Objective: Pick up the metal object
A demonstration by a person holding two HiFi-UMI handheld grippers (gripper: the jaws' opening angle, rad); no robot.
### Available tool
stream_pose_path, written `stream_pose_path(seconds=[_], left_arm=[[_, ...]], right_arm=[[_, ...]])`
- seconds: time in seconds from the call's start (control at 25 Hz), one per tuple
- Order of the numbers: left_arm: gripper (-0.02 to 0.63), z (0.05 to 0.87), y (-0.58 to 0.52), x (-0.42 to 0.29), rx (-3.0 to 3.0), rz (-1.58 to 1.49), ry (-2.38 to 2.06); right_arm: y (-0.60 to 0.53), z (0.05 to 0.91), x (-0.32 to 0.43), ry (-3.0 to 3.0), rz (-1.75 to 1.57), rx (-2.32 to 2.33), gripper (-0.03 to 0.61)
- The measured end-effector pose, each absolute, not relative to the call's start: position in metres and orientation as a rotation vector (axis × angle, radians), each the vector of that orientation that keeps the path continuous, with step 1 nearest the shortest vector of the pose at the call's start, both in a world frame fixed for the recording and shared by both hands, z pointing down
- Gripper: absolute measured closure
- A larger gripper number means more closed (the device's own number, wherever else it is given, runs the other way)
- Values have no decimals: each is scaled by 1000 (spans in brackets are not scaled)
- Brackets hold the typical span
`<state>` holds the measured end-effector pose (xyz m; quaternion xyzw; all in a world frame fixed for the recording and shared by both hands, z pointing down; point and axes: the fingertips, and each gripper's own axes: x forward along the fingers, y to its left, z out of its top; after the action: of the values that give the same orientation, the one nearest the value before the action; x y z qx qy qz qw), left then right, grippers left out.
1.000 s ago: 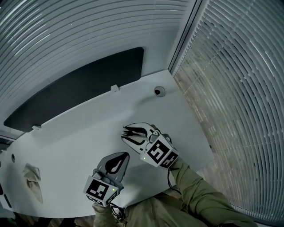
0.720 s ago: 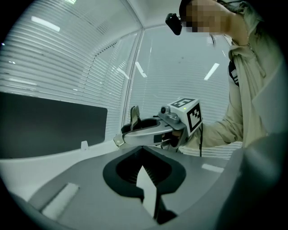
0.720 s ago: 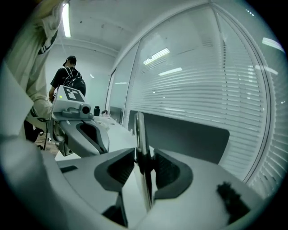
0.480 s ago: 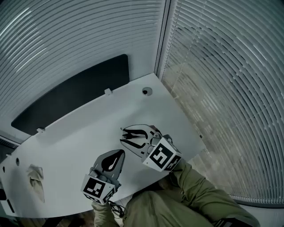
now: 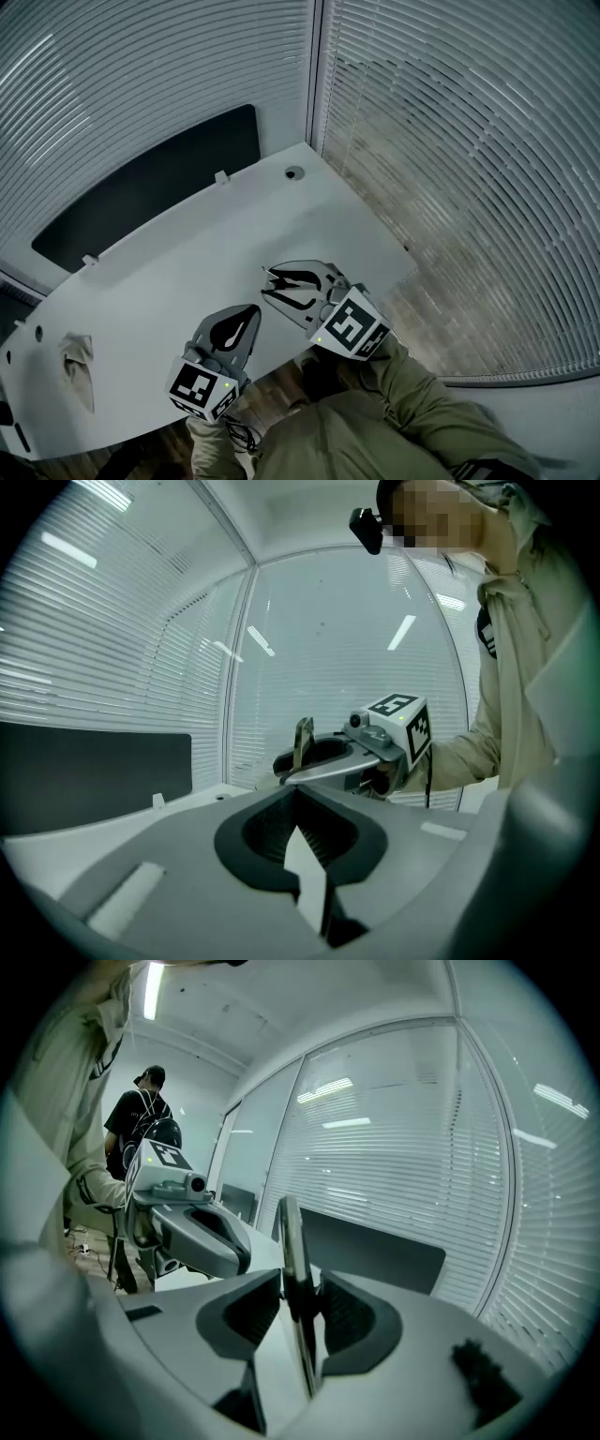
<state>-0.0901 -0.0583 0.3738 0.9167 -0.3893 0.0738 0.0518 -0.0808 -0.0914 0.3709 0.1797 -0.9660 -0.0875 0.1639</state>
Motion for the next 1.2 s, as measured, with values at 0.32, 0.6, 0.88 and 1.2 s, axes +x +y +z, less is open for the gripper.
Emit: stream_pose_path(seconds=[0.32, 0.6, 0.88, 1.2], left_arm=[[609, 364, 27, -72, 2871, 241, -1123], [609, 357, 72, -61, 2885, 251, -1137], [609, 350, 74, -57, 2866, 247, -1177], [609, 347, 63, -40, 2851, 239, -1165]], right_arm=[[-7, 354, -65, -2775, -286, 599, 440], [41, 346, -50, -2822, -260, 628, 440], [47, 341, -45, -2848, -234, 592, 440], [41, 337, -33, -2836, -232, 551, 440]])
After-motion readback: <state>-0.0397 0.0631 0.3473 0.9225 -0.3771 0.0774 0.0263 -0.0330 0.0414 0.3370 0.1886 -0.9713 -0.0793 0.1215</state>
